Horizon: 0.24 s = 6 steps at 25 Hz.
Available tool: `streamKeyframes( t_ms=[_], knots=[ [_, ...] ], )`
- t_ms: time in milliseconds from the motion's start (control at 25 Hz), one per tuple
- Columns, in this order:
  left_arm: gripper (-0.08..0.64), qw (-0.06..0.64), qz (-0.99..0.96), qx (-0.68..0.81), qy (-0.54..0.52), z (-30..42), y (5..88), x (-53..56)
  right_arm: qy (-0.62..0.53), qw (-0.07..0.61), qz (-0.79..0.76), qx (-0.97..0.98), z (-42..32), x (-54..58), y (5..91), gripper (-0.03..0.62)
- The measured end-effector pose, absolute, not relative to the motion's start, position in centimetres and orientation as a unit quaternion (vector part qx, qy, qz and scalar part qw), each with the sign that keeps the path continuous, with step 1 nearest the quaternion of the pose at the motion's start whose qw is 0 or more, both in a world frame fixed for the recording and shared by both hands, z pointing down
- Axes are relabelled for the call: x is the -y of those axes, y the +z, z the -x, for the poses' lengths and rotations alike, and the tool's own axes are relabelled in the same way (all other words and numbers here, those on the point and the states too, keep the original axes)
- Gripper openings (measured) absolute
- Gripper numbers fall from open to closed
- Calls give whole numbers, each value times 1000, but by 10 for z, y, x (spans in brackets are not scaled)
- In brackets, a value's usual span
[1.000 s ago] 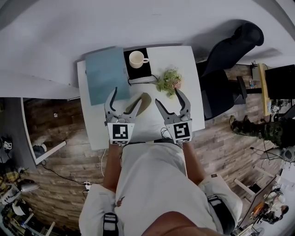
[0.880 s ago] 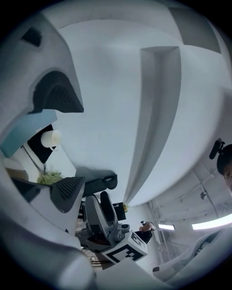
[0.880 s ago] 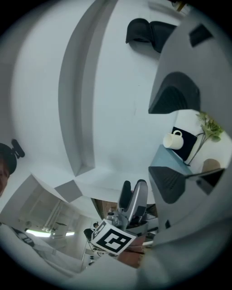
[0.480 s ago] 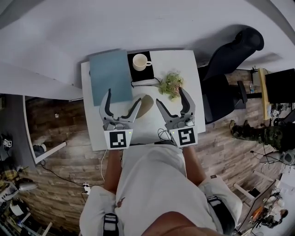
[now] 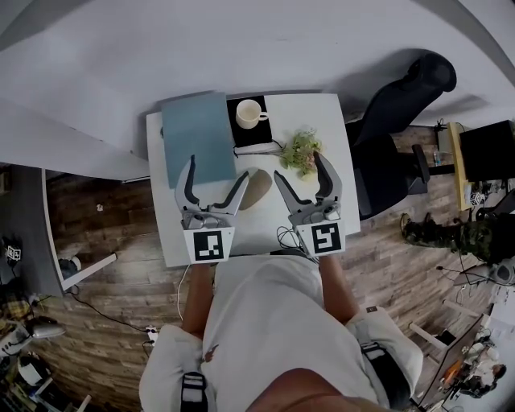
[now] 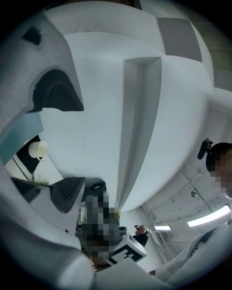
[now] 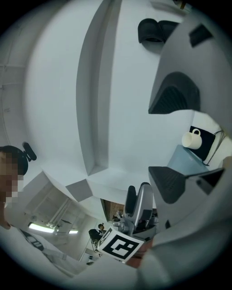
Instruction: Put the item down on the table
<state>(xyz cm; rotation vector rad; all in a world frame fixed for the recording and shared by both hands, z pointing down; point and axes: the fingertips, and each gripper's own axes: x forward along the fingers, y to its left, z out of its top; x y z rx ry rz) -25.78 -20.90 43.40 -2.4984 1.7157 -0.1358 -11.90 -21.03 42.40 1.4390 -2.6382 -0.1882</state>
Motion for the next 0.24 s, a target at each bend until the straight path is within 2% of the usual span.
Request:
streamKeyframes(
  t_ms=[240],
  knots=[
    [459,60,823,-563,-40,263,422,206,-72,68,-480,872,125,206,413,347]
  ],
)
